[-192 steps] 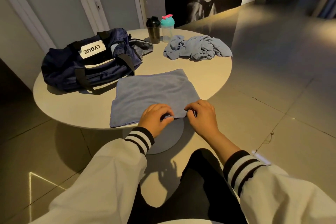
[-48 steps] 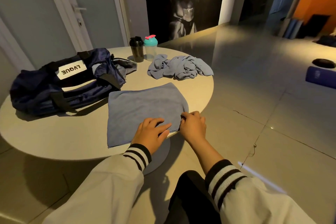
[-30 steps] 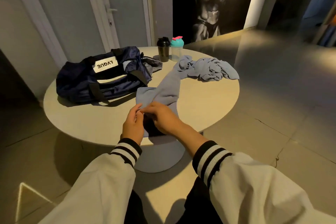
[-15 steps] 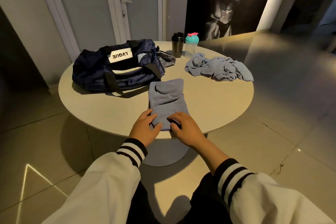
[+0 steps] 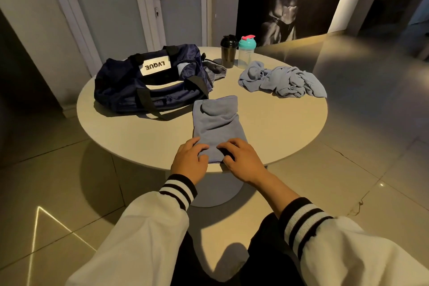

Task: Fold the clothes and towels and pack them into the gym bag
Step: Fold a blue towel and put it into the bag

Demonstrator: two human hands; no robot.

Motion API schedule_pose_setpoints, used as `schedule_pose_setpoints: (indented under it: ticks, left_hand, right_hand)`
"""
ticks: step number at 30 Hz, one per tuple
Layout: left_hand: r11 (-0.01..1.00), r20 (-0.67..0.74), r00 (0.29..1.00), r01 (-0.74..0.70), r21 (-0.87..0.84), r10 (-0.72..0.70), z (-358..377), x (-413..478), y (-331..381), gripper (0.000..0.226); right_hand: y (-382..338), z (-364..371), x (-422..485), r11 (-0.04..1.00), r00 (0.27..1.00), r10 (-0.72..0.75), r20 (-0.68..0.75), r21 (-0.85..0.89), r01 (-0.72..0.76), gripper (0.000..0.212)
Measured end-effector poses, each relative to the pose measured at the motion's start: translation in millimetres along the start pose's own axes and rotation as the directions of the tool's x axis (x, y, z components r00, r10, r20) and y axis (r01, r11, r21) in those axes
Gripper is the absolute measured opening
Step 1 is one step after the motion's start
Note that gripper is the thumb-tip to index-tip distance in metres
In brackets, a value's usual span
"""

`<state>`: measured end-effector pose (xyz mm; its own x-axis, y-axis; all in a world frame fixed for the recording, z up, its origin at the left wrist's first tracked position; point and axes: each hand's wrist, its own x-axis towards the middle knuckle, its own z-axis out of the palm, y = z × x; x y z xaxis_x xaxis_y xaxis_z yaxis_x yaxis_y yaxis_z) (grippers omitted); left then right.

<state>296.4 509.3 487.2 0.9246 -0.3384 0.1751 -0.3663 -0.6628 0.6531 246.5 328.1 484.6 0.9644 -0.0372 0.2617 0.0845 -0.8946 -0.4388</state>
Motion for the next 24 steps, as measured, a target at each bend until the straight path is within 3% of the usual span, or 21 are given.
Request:
schedule_pose_setpoints:
  ticks: [5, 10, 13, 15, 18, 20, 22, 24]
  left_hand:
    - [0.996, 0.026, 0.999, -0.024, -0.091, 0.026, -2.0, 8.6, 9.2, 0.024]
    - [0.971, -0.085, 0.995, 0.03, -0.237, -0.052, -16.8, 45.8, 13.8, 0.024]
    - [0.979, -0.028, 0.996, 0.078, -0.19, -0.085, -13.6, 78.5, 9.7, 0.029]
    - [0.983, 0.063, 0.994, 0.101, -0.151, -0.092, -6.6, 96.4, 9.7, 0.034]
    - [0.988, 0.163, 0.984, 0.052, 0.142, -0.075, 8.5, 110.8, 13.0, 0.044]
    - [0.969, 0.143, 0.987, 0.034, 0.243, -0.07, 16.4, 115.4, 12.0, 0.053]
    - [0.992, 0.075, 0.996, 0.035, 0.125, -0.044, 20.2, 117.4, 5.0, 0.06]
    - [0.991, -0.009, 0.997, 0.081, -0.108, -0.083, 19.1, 116.9, -1.9, 0.068]
  right_hand:
    - [-14.7, -23.4, 11.5, 0.982, 0.992, 0.125, 0.027, -0.144, -0.12, 0.046]
    - [-15.4, -26.9, 41.6, 0.979, 0.991, 0.133, -0.024, -0.155, -0.135, 0.025]
    - [-2.9, -22.3, 60.8, 0.989, 0.985, 0.133, -0.108, -0.049, -0.139, 0.022]
    - [6.4, -19.2, 66.7, 0.986, 0.983, 0.16, -0.085, -0.022, -0.163, 0.031]
    - [19.3, -5.6, 64.5, 0.981, 0.991, 0.13, -0.01, -0.141, -0.13, 0.048]
    - [22.6, -0.7, 64.3, 0.977, 0.99, 0.125, 0.063, -0.184, -0.111, 0.054]
    - [22.6, -0.8, 65.1, 0.976, 0.983, 0.143, 0.115, -0.181, -0.121, 0.056]
    - [21.0, -0.9, 62.6, 0.972, 0.983, 0.135, 0.128, -0.212, -0.106, 0.054]
